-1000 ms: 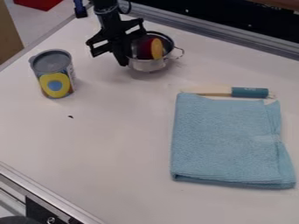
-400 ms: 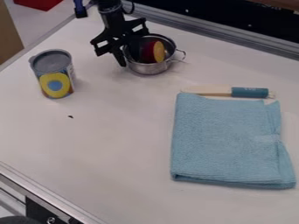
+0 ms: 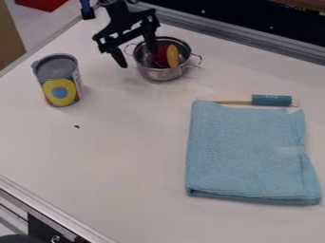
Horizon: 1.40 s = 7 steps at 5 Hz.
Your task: Put the silver pot on the left top of the table
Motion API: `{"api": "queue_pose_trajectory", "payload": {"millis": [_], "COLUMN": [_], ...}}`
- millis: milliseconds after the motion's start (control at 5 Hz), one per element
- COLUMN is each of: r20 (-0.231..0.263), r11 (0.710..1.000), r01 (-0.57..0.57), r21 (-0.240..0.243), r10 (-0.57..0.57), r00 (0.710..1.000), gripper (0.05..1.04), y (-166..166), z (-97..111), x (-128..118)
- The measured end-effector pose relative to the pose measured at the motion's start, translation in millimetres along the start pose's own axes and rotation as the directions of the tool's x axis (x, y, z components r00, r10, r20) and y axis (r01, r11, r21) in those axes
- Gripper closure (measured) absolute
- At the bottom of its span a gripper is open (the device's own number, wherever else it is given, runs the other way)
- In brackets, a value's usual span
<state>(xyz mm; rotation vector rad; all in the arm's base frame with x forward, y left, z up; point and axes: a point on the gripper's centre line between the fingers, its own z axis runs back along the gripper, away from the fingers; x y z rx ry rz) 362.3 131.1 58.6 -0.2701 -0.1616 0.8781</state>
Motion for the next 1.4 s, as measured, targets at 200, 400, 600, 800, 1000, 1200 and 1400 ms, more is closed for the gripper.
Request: {"api": "queue_pose_trajectory", "payload": {"millis": [200,400,600,800,1000,1200,1400], "r20": [0.001,0.001,-0.045,-0.037,-0.001,0.054,0.07], "r11": [0.993,0.955,0.897,0.831,0.771,0.782,0.773], "r01": [0.082,0.256,0.418,0.556,0.637,0.623,0.634], "r21": [-0.089,-0.15,-0.148,-0.03,0.014,0.021,0.028], "r10": [-0.082,-0.258,-0.428,-0.556,-0.637,-0.623,-0.634], "r00": [0.997,0.966,0.903,0.83,0.771,0.78,0.77], "gripper": [0.085,0.085,0.085,0.085,0.085,0.085,0.085], "y": [13,21,20,19,11,-15,-49], "z": [29,45,39,28,21,9,6], "x": [-8,-26,-53,-75,-92,-109,-126]}}
